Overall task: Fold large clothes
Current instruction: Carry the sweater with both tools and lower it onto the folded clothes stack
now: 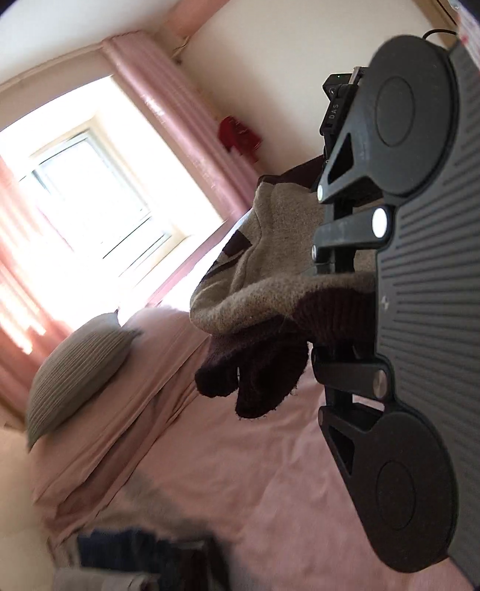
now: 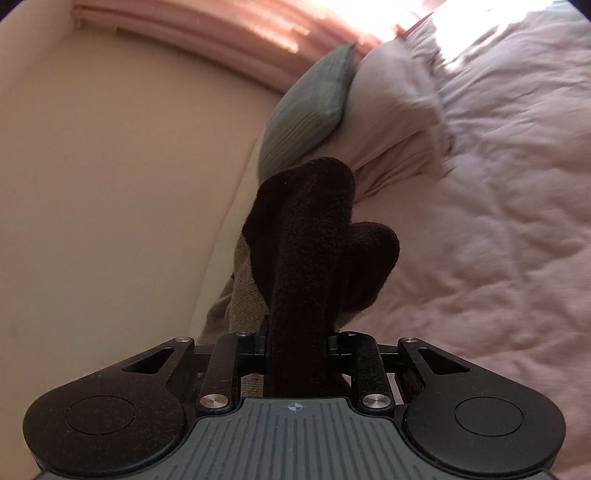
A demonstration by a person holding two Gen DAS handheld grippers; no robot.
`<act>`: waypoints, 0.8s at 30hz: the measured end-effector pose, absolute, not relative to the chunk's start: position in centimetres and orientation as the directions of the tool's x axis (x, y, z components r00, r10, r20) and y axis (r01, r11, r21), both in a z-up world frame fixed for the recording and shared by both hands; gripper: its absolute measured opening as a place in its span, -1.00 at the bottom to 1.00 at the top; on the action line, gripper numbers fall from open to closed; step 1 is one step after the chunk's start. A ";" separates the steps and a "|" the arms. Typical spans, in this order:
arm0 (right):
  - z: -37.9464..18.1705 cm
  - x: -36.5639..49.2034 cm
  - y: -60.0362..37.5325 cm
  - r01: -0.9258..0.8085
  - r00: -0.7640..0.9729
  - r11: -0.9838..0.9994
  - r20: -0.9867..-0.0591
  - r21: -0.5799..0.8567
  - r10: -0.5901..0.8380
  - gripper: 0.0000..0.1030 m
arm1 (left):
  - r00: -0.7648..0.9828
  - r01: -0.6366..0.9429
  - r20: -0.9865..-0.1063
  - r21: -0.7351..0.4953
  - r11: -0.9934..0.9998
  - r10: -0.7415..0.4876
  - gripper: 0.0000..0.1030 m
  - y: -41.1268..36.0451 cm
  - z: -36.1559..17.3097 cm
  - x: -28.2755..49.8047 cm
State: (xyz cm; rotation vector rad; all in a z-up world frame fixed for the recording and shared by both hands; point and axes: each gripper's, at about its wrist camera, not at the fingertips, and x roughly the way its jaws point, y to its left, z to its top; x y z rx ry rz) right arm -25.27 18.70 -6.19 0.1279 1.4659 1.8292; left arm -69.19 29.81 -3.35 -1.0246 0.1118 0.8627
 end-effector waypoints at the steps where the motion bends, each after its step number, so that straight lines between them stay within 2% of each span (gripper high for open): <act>1: -5.9 -28.2 20.7 -0.494 -0.723 -0.060 -0.372 0.867 0.582 -0.62 | 0.639 -0.694 -0.467 -0.693 0.197 0.611 -0.66 30.3 -2.6 -72.2; 7: -5.2 -48.2 33.0 -0.458 -0.851 -0.231 -0.348 0.858 0.393 -0.62 | 0.436 -0.763 -0.473 -0.646 0.035 0.766 -0.65 34.8 0.2 -87.3; 13: -4.9 -62.8 43.2 -0.450 -0.888 -0.345 -0.370 0.824 0.273 -0.62 | 0.304 -0.771 -0.457 -0.633 -0.066 0.836 -0.65 40.6 0.0 -96.7; 18: -7.2 -69.1 47.5 -0.466 -0.884 -0.379 -0.406 0.799 0.232 -0.62 | 0.272 -0.755 -0.465 -0.645 -0.113 0.842 -0.65 43.6 -3.3 -101.6; 24: -12.9 -71.2 51.4 -0.480 -0.877 -0.335 -0.442 0.811 0.186 -0.62 | 0.263 -0.740 -0.514 -0.651 -0.171 0.817 -0.65 45.3 -8.1 -103.7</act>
